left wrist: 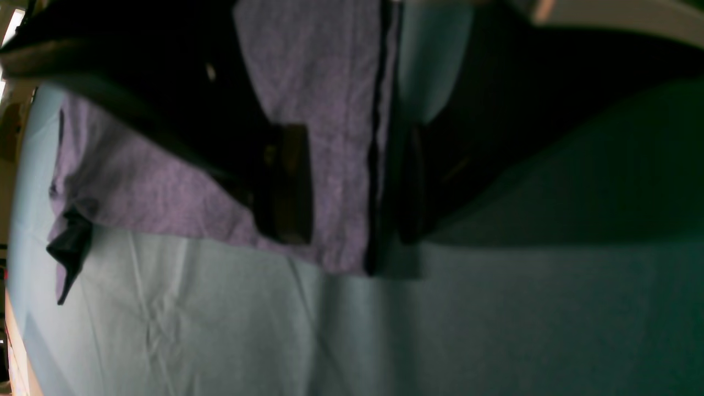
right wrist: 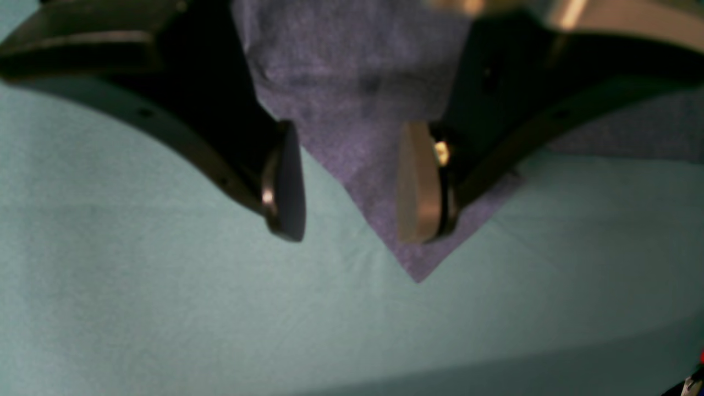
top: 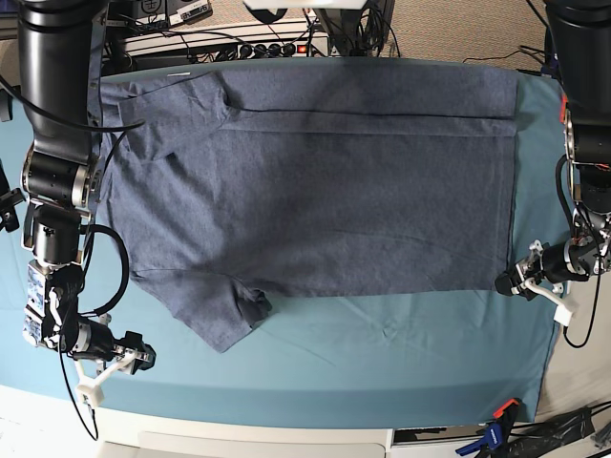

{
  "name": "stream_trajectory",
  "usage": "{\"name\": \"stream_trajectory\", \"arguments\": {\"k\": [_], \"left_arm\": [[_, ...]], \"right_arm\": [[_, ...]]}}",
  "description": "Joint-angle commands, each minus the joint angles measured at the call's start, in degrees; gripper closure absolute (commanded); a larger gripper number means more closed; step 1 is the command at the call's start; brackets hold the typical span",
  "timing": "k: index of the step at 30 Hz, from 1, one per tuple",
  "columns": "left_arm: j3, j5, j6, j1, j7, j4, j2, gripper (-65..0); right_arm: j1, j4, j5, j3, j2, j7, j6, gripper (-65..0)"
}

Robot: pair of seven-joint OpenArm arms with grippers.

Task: Fold the T-shirt properly
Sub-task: 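Lower the left gripper onto the hem corner and pinch it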

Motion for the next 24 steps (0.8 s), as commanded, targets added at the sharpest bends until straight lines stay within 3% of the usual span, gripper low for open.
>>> {"name": "stream_trajectory", "arguments": {"k": [1, 15, 24], "left_arm": [[-0.04, 0.04, 0.02, -1.09, 1.44, 0.39, -0.31, -25.7], [-0.04, -0.37, -1.53, -2.19, 2.45, 0.39, 2.67, -25.7], [-0.04, -0.39, -2.21, -2.19, 2.4, 0.39, 1.84, -25.5]], "right_arm": [[2.4, 1.03, 0.98, 0.13, 0.52, 1.36, 0.55, -28.4], [2.4, 1.03, 0.98, 0.13, 0.55, 1.25, 0.55, -28.4], [2.4, 1.03, 0.98, 0.13, 0.52, 1.36, 0.55, -28.4]]}}
